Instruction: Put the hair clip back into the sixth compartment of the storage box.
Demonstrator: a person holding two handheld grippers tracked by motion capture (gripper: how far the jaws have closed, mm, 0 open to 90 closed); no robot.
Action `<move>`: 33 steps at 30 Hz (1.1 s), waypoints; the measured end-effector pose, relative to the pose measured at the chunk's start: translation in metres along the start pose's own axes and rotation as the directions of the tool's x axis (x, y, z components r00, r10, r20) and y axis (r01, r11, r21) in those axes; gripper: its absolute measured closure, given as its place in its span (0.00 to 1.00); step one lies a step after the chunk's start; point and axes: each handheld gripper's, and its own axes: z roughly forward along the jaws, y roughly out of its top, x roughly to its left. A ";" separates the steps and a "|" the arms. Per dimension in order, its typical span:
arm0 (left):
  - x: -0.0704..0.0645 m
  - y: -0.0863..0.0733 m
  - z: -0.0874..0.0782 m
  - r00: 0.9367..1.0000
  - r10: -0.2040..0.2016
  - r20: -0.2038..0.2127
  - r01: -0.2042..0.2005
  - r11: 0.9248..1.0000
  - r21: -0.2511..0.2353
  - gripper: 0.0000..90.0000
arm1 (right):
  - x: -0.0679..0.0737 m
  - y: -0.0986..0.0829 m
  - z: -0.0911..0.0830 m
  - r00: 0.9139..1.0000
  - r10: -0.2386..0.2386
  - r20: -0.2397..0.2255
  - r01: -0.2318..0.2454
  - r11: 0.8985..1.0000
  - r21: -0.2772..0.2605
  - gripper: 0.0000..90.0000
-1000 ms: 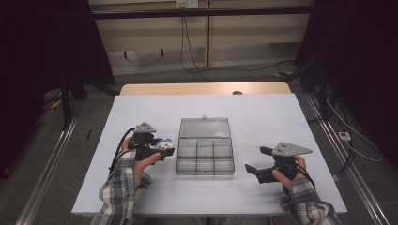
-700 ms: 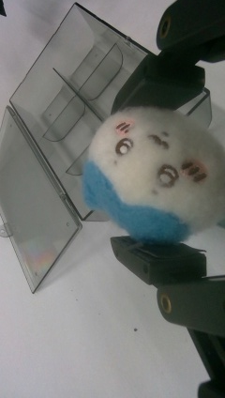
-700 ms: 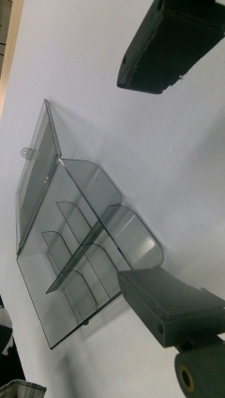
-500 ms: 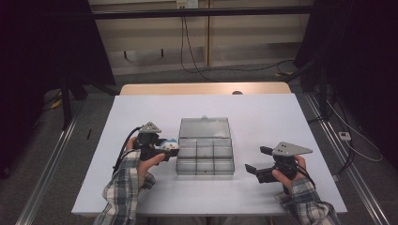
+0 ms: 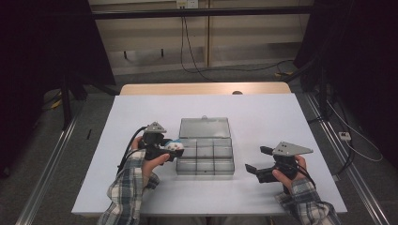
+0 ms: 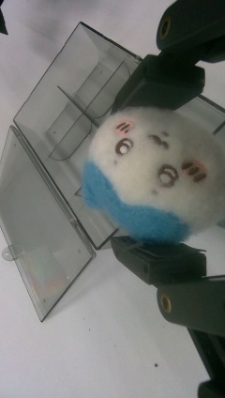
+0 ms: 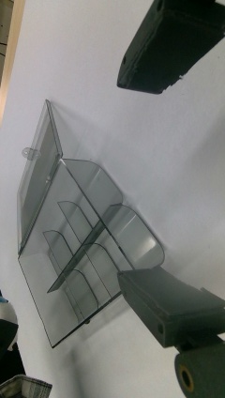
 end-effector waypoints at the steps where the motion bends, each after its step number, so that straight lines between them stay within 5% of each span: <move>1: 0.000 0.000 0.000 1.000 0.000 0.000 0.000 1.000 0.000 0.38 | 0.000 0.000 0.000 1.000 -0.001 0.000 0.001 1.000 0.000 0.08; 33: -0.018 0.010 0.018 0.999 0.029 0.043 -0.030 0.999 0.021 0.38 | 0.001 0.001 0.000 1.000 -0.002 -0.002 0.002 1.000 -0.002 0.08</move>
